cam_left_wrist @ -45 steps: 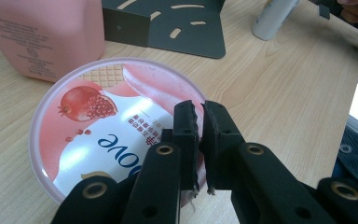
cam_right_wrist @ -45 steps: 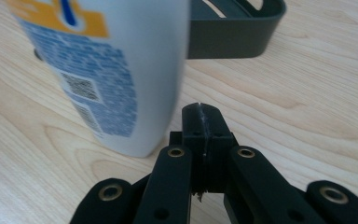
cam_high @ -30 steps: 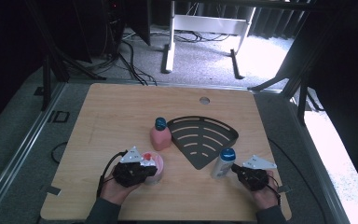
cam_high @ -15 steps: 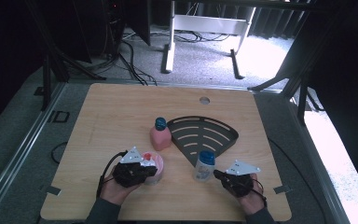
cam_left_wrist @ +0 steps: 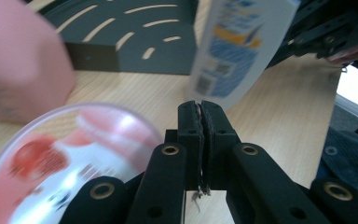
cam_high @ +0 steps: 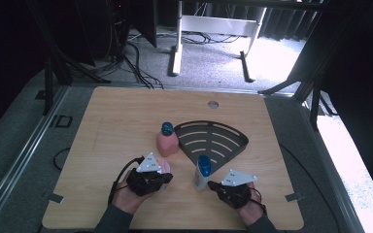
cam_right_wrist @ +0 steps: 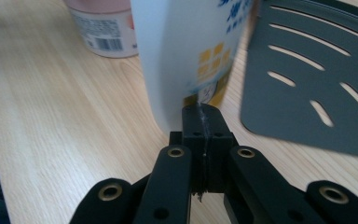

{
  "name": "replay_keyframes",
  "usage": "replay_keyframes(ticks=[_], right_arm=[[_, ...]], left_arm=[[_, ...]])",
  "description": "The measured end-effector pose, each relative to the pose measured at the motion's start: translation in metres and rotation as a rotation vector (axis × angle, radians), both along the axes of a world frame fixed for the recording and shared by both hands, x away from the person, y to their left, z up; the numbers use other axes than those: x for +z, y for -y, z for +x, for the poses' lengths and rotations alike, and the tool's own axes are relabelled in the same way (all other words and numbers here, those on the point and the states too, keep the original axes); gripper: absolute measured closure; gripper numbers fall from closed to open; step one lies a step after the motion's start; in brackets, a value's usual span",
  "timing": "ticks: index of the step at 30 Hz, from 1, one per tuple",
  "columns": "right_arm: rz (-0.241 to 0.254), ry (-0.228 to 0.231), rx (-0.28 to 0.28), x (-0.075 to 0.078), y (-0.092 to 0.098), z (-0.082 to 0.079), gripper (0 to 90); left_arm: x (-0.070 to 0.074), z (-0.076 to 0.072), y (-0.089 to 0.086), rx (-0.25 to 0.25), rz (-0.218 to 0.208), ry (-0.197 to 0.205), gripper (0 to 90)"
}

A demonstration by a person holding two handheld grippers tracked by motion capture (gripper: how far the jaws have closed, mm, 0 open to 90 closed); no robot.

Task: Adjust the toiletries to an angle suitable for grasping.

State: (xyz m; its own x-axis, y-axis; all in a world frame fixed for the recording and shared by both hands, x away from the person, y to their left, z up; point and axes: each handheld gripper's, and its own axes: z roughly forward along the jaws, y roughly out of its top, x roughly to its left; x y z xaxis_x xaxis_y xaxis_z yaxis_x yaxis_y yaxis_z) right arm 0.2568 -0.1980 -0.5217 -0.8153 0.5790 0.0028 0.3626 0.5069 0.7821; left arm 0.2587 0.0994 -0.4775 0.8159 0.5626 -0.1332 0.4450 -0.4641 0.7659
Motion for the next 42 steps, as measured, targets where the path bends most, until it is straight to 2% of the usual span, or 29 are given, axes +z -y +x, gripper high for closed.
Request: replay_keyframes(ticks=[4,12,17,22,33,42], right_arm=[[-0.007,0.005,0.031,-0.001,-0.012,-0.001,89.9],[-0.012,-0.002,0.044,-0.01,-0.028,0.005,89.9],[-0.015,0.004,0.045,-0.012,-0.033,0.009,89.9],[-0.009,0.009,0.044,-0.015,-0.041,0.015,89.9],[0.006,0.021,0.031,-0.013,-0.056,0.033,89.9],[0.005,0.026,0.028,-0.012,-0.069,0.051,90.0]], left_arm=[[0.003,-0.003,0.014,-0.05,0.004,0.01,87.1],[0.004,-0.007,0.027,-0.097,0.014,0.009,86.7],[0.004,-0.002,0.03,-0.089,0.023,0.009,86.2],[0.002,0.002,0.031,-0.067,0.052,0.024,86.0],[0.002,0.015,0.023,-0.015,0.048,0.021,85.4],[0.002,0.017,0.014,0.018,0.045,0.027,85.3]])
